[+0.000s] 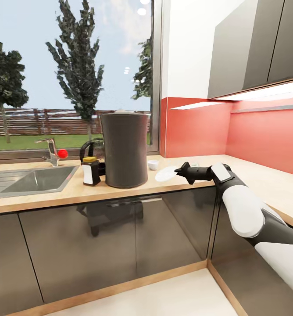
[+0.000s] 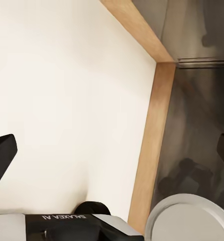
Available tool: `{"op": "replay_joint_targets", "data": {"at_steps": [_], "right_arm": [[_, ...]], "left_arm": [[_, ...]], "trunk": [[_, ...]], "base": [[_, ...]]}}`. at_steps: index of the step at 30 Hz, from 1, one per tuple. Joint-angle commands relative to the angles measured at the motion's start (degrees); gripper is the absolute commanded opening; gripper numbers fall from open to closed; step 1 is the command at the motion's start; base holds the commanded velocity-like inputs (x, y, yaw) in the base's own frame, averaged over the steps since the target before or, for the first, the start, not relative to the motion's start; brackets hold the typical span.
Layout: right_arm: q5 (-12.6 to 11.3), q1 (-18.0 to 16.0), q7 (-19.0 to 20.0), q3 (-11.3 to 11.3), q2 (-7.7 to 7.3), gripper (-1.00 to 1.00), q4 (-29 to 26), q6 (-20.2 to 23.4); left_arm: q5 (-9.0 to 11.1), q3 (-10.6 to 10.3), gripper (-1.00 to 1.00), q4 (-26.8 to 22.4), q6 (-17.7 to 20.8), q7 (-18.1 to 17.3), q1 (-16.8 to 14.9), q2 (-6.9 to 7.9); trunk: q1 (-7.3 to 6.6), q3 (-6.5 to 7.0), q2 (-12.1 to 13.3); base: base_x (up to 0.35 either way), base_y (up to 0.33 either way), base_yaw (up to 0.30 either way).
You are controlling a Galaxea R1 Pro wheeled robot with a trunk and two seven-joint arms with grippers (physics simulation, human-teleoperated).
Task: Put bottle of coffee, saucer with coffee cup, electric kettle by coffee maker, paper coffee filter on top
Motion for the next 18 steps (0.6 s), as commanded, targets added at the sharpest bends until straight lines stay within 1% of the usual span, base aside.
{"op": "replay_joint_targets", "data": {"at_steps": [1,9,14,18], "right_arm": [[0.40,-0.05,0.42,-0.34,0.03,-1.00,-0.02,0.23],[0.48,-0.05,0.27,-0.42,0.04,-1.00,-0.02,0.21],[0.49,-0.05,0.26,-0.43,0.04,-1.00,-0.02,0.21],[0.49,-0.05,0.26,-0.43,0.04,-1.00,-0.02,0.21]], "left_arm": [[-0.22,0.45,1.00,-0.01,0.56,-0.13,-0.03,0.01],[-0.22,0.45,1.00,-0.01,0.53,-0.07,-0.03,0.00],[-0.22,0.59,1.00,-0.01,0.55,-0.06,-0.03,0.01],[-0.22,0.76,1.00,-0.01,0.53,-0.06,-0.03,0.01]], "trunk": [[0.00,-0.07,-0.03],[0.00,-0.07,-0.03],[0.00,-0.07,-0.03],[0.00,-0.07,-0.03]], "base": [[0.032,0.000,0.000],[0.126,-0.001,0.000],[0.138,-0.068,0.000],[0.039,-0.019,0.000]]}}
